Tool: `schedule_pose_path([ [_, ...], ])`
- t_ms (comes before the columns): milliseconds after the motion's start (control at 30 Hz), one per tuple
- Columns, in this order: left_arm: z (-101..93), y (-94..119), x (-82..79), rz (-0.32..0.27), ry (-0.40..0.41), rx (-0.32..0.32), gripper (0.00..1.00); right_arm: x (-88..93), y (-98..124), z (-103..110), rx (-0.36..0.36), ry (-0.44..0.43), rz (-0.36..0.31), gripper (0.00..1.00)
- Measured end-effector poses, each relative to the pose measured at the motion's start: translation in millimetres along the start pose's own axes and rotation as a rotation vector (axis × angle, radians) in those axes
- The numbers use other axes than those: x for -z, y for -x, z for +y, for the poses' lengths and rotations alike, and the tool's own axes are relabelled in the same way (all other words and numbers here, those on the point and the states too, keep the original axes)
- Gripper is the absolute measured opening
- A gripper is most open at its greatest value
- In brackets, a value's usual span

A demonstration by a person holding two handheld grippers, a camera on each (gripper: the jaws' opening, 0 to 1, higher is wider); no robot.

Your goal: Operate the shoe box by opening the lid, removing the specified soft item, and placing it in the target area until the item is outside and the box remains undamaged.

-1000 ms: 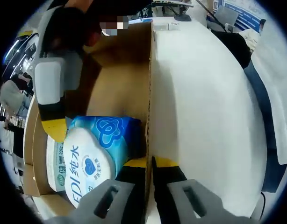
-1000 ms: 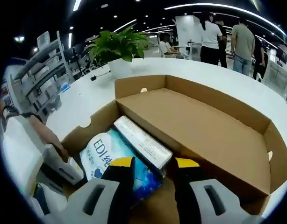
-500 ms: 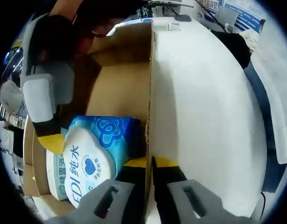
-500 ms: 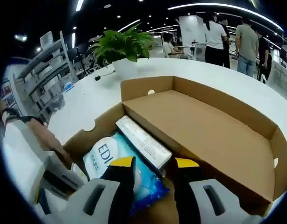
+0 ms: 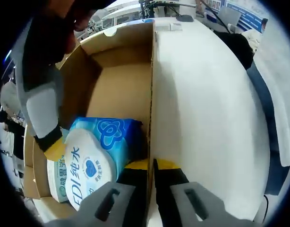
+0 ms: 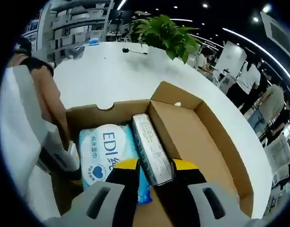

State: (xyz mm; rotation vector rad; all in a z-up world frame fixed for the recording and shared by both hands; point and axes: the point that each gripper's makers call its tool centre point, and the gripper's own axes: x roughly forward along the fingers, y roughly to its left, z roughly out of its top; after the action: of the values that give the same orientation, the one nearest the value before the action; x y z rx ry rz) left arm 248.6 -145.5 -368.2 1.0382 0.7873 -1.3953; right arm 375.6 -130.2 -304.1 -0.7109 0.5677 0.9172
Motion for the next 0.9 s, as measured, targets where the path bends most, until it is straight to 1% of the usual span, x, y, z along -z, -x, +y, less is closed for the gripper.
schedule_pose_path([
  [67,0.4,-1,0.4,0.0,0.0,0.0,0.01,-0.7,-4,-1,0.002,0.038,0.01,0.24],
  [167,0.5,-1,0.2,-0.001,-0.002,0.0,0.01,-1.6,-9,-1,-0.004,0.049,0.019,0.21],
  [233,0.6,-1,-0.1,-0.001,-0.004,0.001,0.02,0.5,-12,-4,0.007,0.108,0.042,0.17],
  [267,0.7,-2,-0.1,-0.002,-0.002,0.002,0.02,-0.2,-12,-4,-0.002,0.136,0.044,0.17],
  [367,1.6,-2,-0.8,-0.005,-0.001,0.002,0.01,0.3,-13,-3,0.002,0.154,0.043,0.17],
  [700,1.1,-1,-1.0,-0.008,0.003,0.004,0.01,3.5,-8,-6,-0.001,0.141,0.037,0.16],
  [733,0.9,-1,-0.8,-0.007,0.004,0.003,0.01,12.8,-1,-9,0.008,0.132,0.051,0.16],
  [833,0.5,-1,-1.0,-0.007,0.004,0.003,0.01,26.1,9,-14,0.024,0.117,0.066,0.17],
  [867,0.3,-1,-1.0,-0.007,0.003,0.003,0.01,28.1,10,-15,0.027,0.114,0.068,0.17],
  [900,0.0,-1,-0.9,-0.007,0.003,0.002,0.01,35.5,16,-18,0.036,0.106,0.073,0.17],
])
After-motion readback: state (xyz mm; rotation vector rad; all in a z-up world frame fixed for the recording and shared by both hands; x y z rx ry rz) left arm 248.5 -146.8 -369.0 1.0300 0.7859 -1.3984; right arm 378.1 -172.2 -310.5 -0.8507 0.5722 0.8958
